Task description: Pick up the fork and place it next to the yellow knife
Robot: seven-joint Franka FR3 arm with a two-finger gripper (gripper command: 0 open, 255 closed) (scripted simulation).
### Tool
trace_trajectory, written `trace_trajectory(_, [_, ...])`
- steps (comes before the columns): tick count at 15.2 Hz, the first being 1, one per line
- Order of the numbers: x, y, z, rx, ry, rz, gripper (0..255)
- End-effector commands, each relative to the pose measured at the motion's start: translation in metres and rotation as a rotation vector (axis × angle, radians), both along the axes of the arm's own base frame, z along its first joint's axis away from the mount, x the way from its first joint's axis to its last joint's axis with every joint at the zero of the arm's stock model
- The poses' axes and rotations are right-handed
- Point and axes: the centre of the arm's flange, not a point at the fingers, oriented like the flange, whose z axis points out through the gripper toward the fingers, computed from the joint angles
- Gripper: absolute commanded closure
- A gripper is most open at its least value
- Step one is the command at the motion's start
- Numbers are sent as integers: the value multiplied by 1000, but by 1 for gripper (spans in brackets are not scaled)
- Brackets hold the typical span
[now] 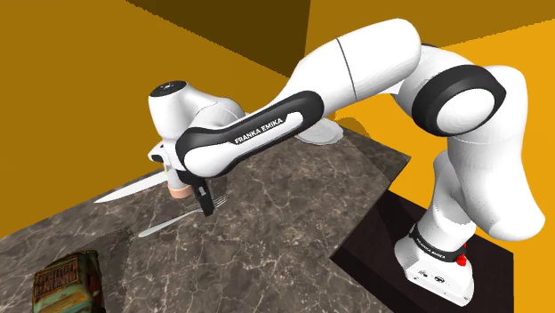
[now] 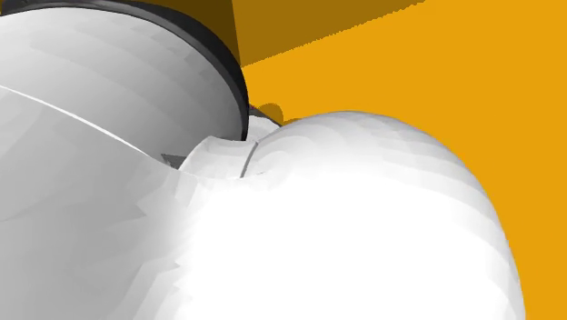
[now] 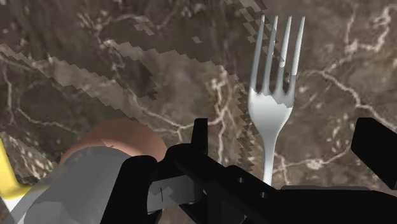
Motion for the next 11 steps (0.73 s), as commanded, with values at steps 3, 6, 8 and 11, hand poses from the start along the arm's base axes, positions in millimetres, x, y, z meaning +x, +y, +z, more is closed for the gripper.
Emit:
trace_trajectory(3, [0, 3, 43, 0, 0, 0, 0])
trace_trajectory(6, [0, 3, 43, 0, 0, 0, 0])
trace_trajectory(8, [0, 3, 43, 0, 0, 0, 0])
trace_trajectory(11, [0, 3, 43, 0, 0, 0, 0])
